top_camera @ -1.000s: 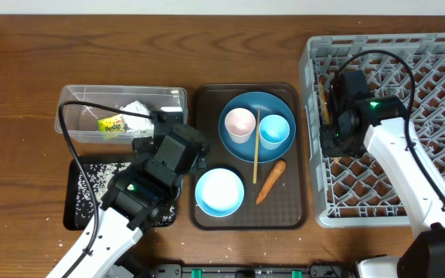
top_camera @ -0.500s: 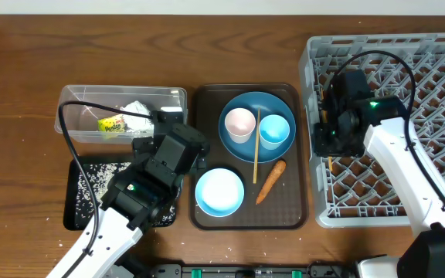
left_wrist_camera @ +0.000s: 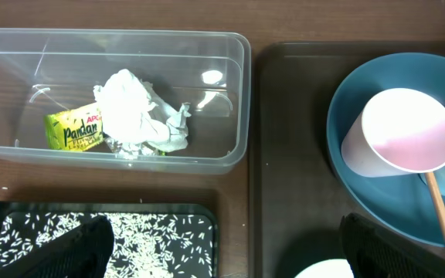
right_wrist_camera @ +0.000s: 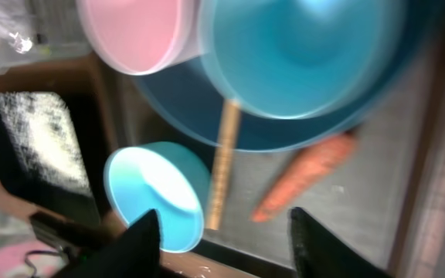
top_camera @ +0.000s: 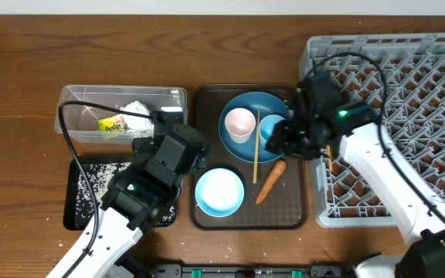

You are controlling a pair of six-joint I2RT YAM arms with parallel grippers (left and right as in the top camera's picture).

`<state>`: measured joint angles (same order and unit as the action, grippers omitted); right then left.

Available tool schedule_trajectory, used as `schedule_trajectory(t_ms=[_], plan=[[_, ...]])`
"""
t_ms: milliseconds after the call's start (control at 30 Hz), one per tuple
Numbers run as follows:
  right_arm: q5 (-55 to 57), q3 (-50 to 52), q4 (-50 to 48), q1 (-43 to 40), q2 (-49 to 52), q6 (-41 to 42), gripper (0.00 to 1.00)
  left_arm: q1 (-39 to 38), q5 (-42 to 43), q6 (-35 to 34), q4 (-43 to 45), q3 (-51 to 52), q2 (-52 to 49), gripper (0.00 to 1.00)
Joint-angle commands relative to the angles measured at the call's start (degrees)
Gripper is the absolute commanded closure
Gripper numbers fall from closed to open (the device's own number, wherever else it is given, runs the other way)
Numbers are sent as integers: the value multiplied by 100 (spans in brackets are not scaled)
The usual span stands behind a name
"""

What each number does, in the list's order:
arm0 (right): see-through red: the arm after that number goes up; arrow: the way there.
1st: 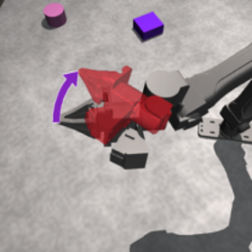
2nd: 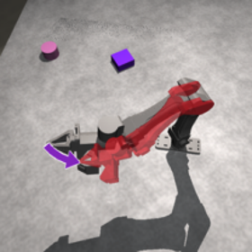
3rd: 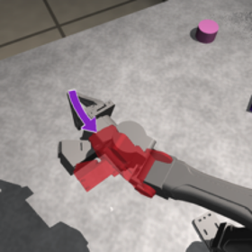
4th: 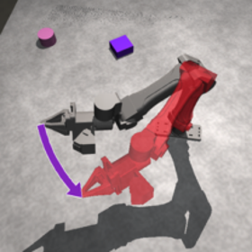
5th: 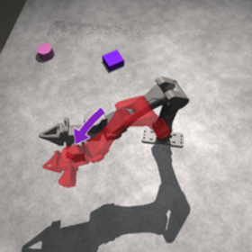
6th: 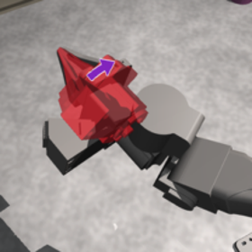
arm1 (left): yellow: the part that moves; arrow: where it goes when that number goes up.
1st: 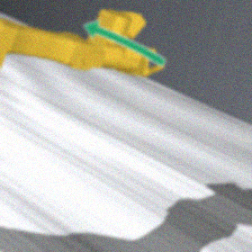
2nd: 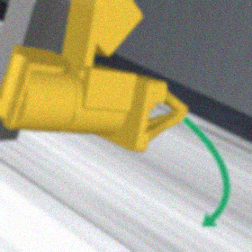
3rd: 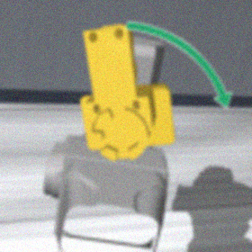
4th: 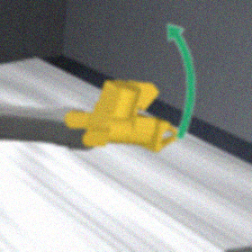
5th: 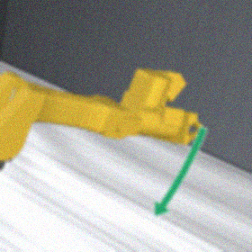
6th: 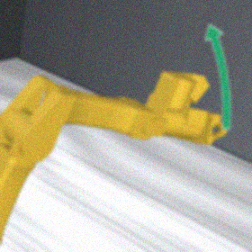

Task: Sort waste into correct bins and load items into the dishwasher rack
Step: 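Release the chopstick and move the right gripper back to the plate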

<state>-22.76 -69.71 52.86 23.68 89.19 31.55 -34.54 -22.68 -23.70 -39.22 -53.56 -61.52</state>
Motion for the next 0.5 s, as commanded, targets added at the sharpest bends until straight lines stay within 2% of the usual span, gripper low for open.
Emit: schedule_trajectory(t_ms=[0, 33, 133, 267, 367, 467], plan=[[-66, -68, -144, 337, 52, 501, 8, 24, -72, 74, -13, -111, -22, 4], [15, -68, -166, 402, 61, 586, 1, 24, -72, 74, -13, -111, -22, 5], [374, -66, -155, 560, 114, 997, 1, 24, -72, 74, -13, -111, -22, 5], [675, -66, -138, 734, 199, 1290, 41, 24, -72, 74, -13, -111, -22, 4], [927, -66, -144, 911, 315, 1565, 53, 24, -72, 74, -13, -111, -22, 5], [1182, -66, -142, 1043, 439, 1663, 53, 24, -72, 74, -13, -111, -22, 5]])
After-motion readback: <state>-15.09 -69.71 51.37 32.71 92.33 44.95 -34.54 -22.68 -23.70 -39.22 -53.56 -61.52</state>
